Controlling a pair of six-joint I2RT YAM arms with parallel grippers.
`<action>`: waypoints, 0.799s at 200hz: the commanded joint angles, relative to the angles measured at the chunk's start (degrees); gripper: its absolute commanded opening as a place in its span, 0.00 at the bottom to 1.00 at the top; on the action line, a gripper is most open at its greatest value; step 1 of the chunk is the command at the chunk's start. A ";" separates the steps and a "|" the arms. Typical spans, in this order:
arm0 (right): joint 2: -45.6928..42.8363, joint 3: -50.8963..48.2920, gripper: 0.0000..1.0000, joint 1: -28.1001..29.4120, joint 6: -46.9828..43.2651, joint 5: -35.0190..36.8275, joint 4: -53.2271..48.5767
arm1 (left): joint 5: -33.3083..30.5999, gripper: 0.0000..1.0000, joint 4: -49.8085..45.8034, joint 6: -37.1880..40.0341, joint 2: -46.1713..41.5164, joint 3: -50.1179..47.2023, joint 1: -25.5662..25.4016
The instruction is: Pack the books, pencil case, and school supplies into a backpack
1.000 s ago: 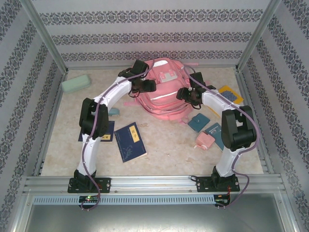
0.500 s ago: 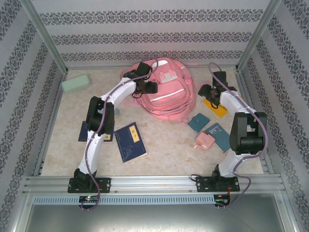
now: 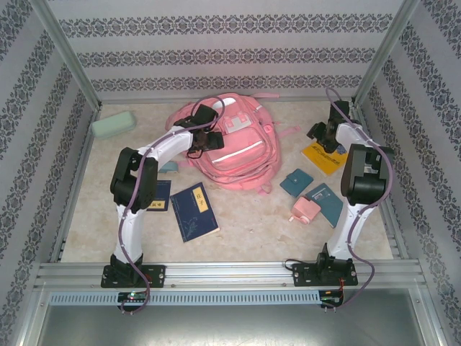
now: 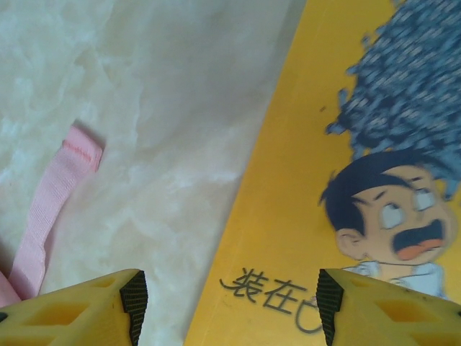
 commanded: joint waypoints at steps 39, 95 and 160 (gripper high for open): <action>-0.72 -6.12 0.64 4.83 0.83 -7.01 -1.49 | 4.76 0.84 0.51 -0.81 -1.40 6.64 -3.02; -5.41 -13.09 0.63 9.12 -1.00 -7.90 -2.24 | 11.15 0.83 3.03 -0.25 6.68 17.64 -6.73; -20.24 -19.13 0.68 5.48 -0.52 -2.12 -0.91 | 19.73 0.74 6.17 -0.01 18.19 31.71 -12.33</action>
